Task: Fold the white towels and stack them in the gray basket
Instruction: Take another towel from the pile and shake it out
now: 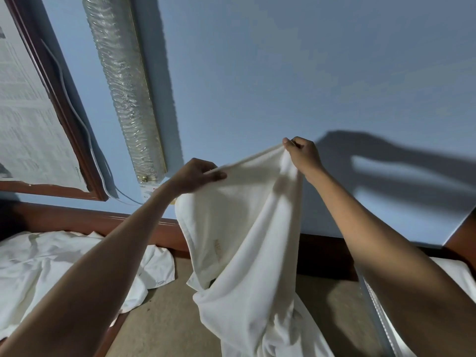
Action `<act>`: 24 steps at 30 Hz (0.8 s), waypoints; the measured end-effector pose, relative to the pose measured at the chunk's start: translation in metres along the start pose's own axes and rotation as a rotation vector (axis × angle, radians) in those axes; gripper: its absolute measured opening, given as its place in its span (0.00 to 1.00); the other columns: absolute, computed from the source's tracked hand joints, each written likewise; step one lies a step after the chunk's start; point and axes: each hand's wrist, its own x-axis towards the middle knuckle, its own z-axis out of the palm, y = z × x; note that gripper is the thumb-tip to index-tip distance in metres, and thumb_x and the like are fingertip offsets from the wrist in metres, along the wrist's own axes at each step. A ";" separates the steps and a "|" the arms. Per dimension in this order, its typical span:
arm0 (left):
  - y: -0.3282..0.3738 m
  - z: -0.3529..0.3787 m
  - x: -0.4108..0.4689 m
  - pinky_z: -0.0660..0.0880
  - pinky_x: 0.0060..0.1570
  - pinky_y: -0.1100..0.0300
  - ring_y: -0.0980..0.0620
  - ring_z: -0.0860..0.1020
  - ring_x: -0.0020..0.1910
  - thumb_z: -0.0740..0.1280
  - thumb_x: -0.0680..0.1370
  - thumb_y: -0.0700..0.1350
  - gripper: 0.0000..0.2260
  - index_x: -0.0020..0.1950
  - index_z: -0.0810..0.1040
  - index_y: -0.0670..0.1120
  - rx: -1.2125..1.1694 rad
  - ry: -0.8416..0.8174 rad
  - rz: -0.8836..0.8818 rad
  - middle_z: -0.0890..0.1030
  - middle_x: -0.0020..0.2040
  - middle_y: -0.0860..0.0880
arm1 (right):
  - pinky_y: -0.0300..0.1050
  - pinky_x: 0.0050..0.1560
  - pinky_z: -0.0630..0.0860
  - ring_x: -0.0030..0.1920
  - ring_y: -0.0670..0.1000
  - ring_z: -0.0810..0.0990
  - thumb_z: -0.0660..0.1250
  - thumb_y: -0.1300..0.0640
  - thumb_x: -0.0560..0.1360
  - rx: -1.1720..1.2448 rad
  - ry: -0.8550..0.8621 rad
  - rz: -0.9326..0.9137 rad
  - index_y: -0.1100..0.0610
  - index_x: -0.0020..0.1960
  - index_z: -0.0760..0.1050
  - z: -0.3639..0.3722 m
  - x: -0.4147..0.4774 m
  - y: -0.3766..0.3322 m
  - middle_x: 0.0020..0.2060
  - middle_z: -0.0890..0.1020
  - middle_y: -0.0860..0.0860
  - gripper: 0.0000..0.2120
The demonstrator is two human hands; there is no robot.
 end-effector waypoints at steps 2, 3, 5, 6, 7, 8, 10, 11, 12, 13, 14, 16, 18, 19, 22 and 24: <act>-0.001 -0.009 0.000 0.59 0.33 0.57 0.54 0.65 0.31 0.76 0.75 0.56 0.22 0.34 0.75 0.41 0.026 0.019 -0.014 0.67 0.30 0.51 | 0.45 0.32 0.57 0.31 0.48 0.59 0.66 0.49 0.80 -0.025 0.048 -0.004 0.52 0.33 0.56 -0.003 0.002 0.003 0.29 0.60 0.49 0.24; -0.002 -0.014 0.000 0.58 0.32 0.57 0.55 0.63 0.31 0.77 0.75 0.56 0.24 0.34 0.74 0.39 0.033 0.030 -0.020 0.65 0.30 0.50 | 0.45 0.32 0.58 0.31 0.49 0.59 0.66 0.49 0.80 -0.036 0.065 -0.007 0.52 0.33 0.56 -0.005 0.003 0.004 0.29 0.60 0.49 0.24; -0.005 -0.024 0.000 0.56 0.29 0.60 0.56 0.62 0.29 0.78 0.74 0.55 0.24 0.34 0.75 0.37 0.035 0.062 -0.031 0.65 0.30 0.50 | 0.43 0.31 0.58 0.31 0.48 0.59 0.67 0.49 0.79 -0.035 0.079 -0.021 0.52 0.32 0.56 -0.010 0.002 0.005 0.29 0.60 0.49 0.24; -0.006 -0.029 0.001 0.58 0.29 0.61 0.57 0.64 0.29 0.79 0.73 0.54 0.22 0.35 0.78 0.37 0.034 0.084 -0.040 0.67 0.30 0.50 | 0.42 0.30 0.57 0.31 0.48 0.59 0.67 0.49 0.79 -0.026 0.082 -0.043 0.53 0.32 0.56 -0.012 0.002 0.005 0.28 0.60 0.48 0.24; -0.008 -0.034 0.001 0.60 0.29 0.63 0.57 0.65 0.29 0.79 0.73 0.53 0.19 0.37 0.82 0.38 0.024 0.110 -0.048 0.69 0.31 0.49 | 0.42 0.30 0.57 0.31 0.48 0.58 0.68 0.50 0.79 -0.014 0.091 -0.070 0.53 0.32 0.56 -0.014 0.002 0.005 0.29 0.60 0.49 0.25; -0.009 -0.039 0.002 0.62 0.28 0.64 0.57 0.67 0.29 0.80 0.73 0.52 0.15 0.38 0.84 0.40 -0.001 0.138 -0.053 0.71 0.31 0.49 | 0.42 0.30 0.57 0.31 0.48 0.58 0.68 0.50 0.78 0.001 0.103 -0.095 0.55 0.33 0.56 -0.016 0.002 0.005 0.29 0.59 0.49 0.25; -0.014 -0.048 0.003 0.66 0.29 0.64 0.56 0.69 0.29 0.79 0.73 0.49 0.09 0.40 0.85 0.44 -0.082 0.191 -0.051 0.73 0.31 0.49 | 0.44 0.32 0.56 0.33 0.48 0.58 0.68 0.51 0.78 0.037 0.123 -0.130 0.59 0.33 0.58 -0.019 0.004 0.004 0.30 0.60 0.52 0.24; -0.016 -0.052 0.003 0.68 0.30 0.62 0.54 0.71 0.28 0.79 0.73 0.48 0.08 0.41 0.86 0.45 -0.115 0.209 -0.042 0.75 0.31 0.49 | 0.44 0.32 0.56 0.33 0.48 0.58 0.68 0.51 0.78 0.050 0.126 -0.143 0.60 0.33 0.59 -0.020 0.005 0.003 0.30 0.60 0.52 0.24; -0.018 -0.055 0.003 0.70 0.31 0.60 0.53 0.72 0.29 0.79 0.74 0.48 0.07 0.42 0.86 0.45 -0.137 0.216 -0.032 0.76 0.31 0.49 | 0.44 0.32 0.56 0.32 0.48 0.58 0.68 0.52 0.78 0.058 0.127 -0.147 0.62 0.34 0.59 -0.021 0.006 0.002 0.31 0.60 0.53 0.24; -0.018 -0.057 0.003 0.71 0.33 0.58 0.51 0.73 0.30 0.78 0.74 0.48 0.08 0.44 0.86 0.44 -0.149 0.212 -0.021 0.77 0.31 0.48 | 0.44 0.32 0.56 0.32 0.48 0.58 0.68 0.52 0.79 0.063 0.125 -0.148 0.62 0.34 0.60 -0.022 0.008 0.000 0.31 0.60 0.53 0.24; -0.018 -0.059 0.004 0.73 0.35 0.56 0.50 0.74 0.31 0.77 0.75 0.48 0.08 0.45 0.86 0.44 -0.151 0.202 -0.013 0.78 0.32 0.47 | 0.44 0.32 0.56 0.32 0.47 0.58 0.68 0.51 0.79 0.065 0.128 -0.151 0.61 0.34 0.59 -0.022 0.009 -0.003 0.31 0.60 0.53 0.24; -0.012 -0.063 0.003 0.76 0.36 0.56 0.51 0.76 0.33 0.75 0.77 0.49 0.07 0.47 0.86 0.46 -0.145 0.171 -0.013 0.80 0.34 0.49 | 0.45 0.32 0.57 0.31 0.47 0.58 0.68 0.50 0.79 0.050 0.149 -0.131 0.58 0.33 0.58 -0.023 0.012 -0.006 0.30 0.61 0.52 0.24; -0.004 -0.065 0.001 0.80 0.38 0.58 0.52 0.79 0.38 0.73 0.79 0.48 0.06 0.49 0.86 0.47 -0.146 0.118 -0.011 0.82 0.38 0.48 | 0.45 0.34 0.60 0.31 0.48 0.61 0.67 0.49 0.79 0.015 0.162 -0.085 0.55 0.32 0.59 -0.025 0.016 -0.005 0.29 0.63 0.51 0.24; 0.000 -0.065 0.001 0.81 0.40 0.60 0.51 0.80 0.41 0.73 0.79 0.47 0.05 0.51 0.85 0.46 -0.158 0.094 -0.011 0.82 0.42 0.45 | 0.45 0.36 0.63 0.33 0.50 0.65 0.67 0.49 0.79 -0.034 0.160 -0.071 0.55 0.32 0.62 -0.026 0.018 -0.004 0.30 0.66 0.52 0.22; 0.017 -0.055 0.005 0.83 0.46 0.57 0.47 0.82 0.47 0.73 0.79 0.43 0.07 0.56 0.82 0.45 -0.240 0.057 -0.027 0.84 0.49 0.38 | 0.50 0.56 0.73 0.57 0.60 0.77 0.69 0.48 0.78 -0.336 0.084 0.030 0.55 0.54 0.78 -0.019 0.023 -0.001 0.54 0.79 0.58 0.11; 0.032 -0.039 0.011 0.84 0.47 0.56 0.48 0.82 0.46 0.75 0.77 0.42 0.13 0.61 0.80 0.44 -0.277 0.038 -0.042 0.82 0.47 0.38 | 0.49 0.60 0.72 0.62 0.60 0.76 0.75 0.51 0.75 -0.428 -0.075 0.030 0.57 0.62 0.74 -0.006 0.018 -0.009 0.60 0.77 0.60 0.20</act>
